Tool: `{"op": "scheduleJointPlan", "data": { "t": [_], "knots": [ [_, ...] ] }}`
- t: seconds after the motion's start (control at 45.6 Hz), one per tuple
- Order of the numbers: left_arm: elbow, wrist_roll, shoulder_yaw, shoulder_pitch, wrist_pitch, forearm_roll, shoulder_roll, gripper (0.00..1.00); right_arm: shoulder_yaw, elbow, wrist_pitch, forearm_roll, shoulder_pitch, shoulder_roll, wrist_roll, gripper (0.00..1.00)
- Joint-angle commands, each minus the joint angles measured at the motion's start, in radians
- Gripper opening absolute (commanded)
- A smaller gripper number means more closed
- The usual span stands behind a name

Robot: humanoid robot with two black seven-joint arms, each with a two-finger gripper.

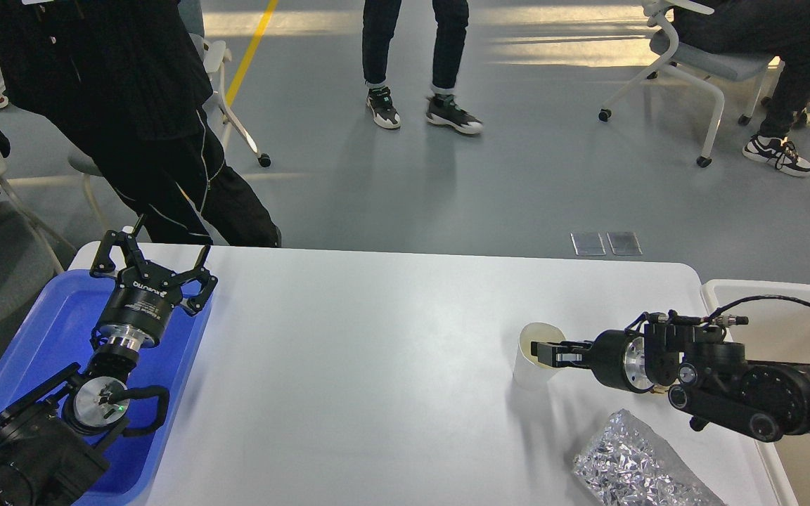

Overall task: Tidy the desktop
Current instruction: 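Close the right gripper around the white paper cup's rim, then lift the cup with the right gripper and carry it over the white bin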

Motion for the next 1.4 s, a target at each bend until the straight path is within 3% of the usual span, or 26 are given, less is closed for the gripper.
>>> {"op": "scheduleJointPlan", "data": {
  "t": [0.0,0.592,1.162,1.381],
  "knots": [
    [0.001,0.0,0.0,0.0,0.0,0.0,0.0,1.0,-0.001,-0.007,-0.001,0.003,0.0,0.004,0.01,0.0],
    [0.001,0.0,0.0,0.0,-0.001,0.0,0.0,1.0,0.001,0.034,0.019,0.023,0.076,-0.071,0.01,0.0],
    [-0.001,0.0,0.0,0.0,-0.001,0.0,0.0,1.0,0.013,0.271,0.332,0.08,0.413,-0.35,0.0,0.0],
    [0.001,0.0,0.0,0.0,0.0,0.0,0.0,1.0,0.017,0.315,0.369,0.092,0.473,-0.404,-0.005,0.0]
  ]
}}
